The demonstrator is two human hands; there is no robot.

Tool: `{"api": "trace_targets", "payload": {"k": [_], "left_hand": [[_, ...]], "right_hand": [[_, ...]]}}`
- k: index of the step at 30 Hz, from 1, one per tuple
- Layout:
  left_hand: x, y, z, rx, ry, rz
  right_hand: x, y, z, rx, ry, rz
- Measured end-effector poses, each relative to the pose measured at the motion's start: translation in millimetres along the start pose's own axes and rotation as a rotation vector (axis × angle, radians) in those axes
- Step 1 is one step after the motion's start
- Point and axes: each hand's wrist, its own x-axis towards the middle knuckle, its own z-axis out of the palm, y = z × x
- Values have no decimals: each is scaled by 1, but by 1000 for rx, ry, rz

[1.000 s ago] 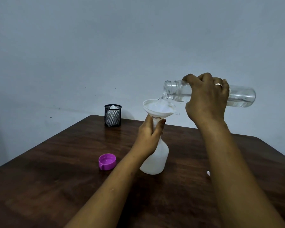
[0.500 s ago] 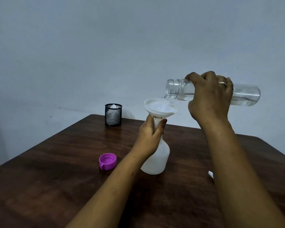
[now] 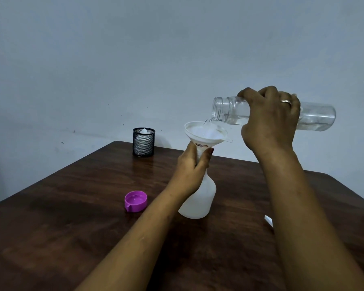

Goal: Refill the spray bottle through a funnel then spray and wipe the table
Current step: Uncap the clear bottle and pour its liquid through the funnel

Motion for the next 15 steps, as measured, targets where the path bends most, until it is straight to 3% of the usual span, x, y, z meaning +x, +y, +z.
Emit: {"api": "trace_targets", "payload": {"k": [15], "left_hand": [[0,2,0,-1,-2,-11]], "right_hand": [[-1,0,0,4,-4,-8]]}}
